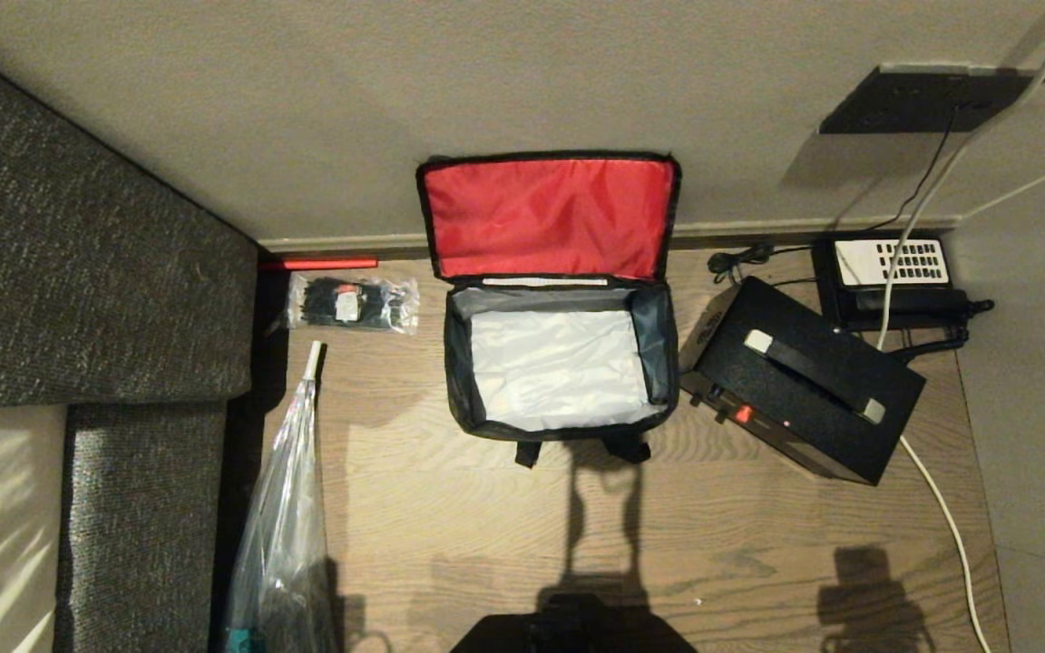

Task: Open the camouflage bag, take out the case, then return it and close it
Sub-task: Grip the handle again

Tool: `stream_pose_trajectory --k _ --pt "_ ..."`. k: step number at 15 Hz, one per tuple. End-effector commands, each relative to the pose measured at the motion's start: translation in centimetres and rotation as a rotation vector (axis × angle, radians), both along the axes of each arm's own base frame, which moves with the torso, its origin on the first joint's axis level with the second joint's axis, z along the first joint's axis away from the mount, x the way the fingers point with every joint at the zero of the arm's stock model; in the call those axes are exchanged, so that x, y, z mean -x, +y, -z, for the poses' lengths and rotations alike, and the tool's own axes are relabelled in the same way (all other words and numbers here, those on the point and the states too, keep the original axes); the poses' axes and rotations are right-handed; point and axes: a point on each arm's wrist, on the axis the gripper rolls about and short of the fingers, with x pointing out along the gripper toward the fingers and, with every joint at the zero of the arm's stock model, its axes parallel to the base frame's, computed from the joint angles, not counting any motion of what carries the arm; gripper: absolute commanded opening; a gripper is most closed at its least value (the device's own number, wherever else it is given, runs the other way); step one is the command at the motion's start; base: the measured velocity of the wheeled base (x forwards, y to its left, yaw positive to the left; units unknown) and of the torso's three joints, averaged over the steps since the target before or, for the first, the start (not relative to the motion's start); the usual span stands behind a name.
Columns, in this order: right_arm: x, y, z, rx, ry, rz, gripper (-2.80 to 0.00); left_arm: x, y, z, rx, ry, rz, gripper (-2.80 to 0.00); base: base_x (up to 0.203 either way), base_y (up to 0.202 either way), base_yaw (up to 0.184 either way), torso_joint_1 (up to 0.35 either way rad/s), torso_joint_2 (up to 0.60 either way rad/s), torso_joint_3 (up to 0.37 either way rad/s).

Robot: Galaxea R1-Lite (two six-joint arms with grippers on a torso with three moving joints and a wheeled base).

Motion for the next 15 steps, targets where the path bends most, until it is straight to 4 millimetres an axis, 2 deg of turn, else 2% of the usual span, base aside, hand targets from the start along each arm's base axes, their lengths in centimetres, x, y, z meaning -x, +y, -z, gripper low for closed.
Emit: stream_pose_trajectory --k 1,15 --pt "0.01 0.00 0.00 0.001 -0.002 -0.001 -2.80 -0.01 0.00 0.09 0.000 0.001 -0.001 -2.80 0.000 0.000 0.000 0.000 0.00 0.000" --pt "0.01 0.00 0.00 0.001 -0.002 -0.001 -2.80 -0.01 0.00 0.09 0.000 0.001 -0.001 -2.80 0.000 0.000 0.000 0.000 0.00 0.000"
